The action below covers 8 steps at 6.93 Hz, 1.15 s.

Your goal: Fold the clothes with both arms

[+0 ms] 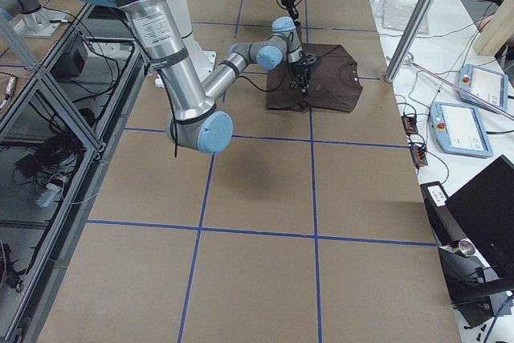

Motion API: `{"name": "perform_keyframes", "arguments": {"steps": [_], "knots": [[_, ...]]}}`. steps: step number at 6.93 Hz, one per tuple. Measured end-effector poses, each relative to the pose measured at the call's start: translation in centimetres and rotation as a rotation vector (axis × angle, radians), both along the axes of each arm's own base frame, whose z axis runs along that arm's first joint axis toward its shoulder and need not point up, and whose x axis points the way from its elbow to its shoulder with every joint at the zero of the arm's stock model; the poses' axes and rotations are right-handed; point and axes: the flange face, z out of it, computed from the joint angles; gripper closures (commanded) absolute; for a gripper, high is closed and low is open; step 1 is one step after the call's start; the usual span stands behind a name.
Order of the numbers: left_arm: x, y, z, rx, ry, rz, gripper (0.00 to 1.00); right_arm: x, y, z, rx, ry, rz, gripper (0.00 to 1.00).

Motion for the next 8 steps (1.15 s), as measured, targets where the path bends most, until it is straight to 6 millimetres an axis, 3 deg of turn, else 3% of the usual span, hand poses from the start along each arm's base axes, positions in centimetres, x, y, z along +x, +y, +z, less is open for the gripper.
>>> {"name": "perform_keyframes", "arguments": {"steps": [1, 2, 3, 5, 8], "knots": [[0.2, -3.3, 0.5, 0.019, -0.005, -0.022, 1.0, -0.6, -4.4, 0.8, 0.0, -0.001, 0.035, 1.0], [0.7, -5.7, 0.2, 0.034, -0.006, -0.04, 1.0, -1.2, -7.3, 0.5, 0.003, -0.006, 0.056, 1.0], [1.0, -7.4, -0.3, 0.05, -0.013, -0.068, 1.0, -1.8, -8.7, -0.1, 0.004, -0.009, 0.064, 1.0], [2.9, -10.5, -0.7, 0.076, -0.035, -0.116, 1.0, -3.0, -10.3, -0.1, -0.01, 0.01, 0.066, 1.0], [5.4, -13.2, 3.4, 0.098, -0.021, -0.126, 0.94, -3.7, -10.8, 1.4, -0.028, 0.044, 0.064, 1.0]]}}
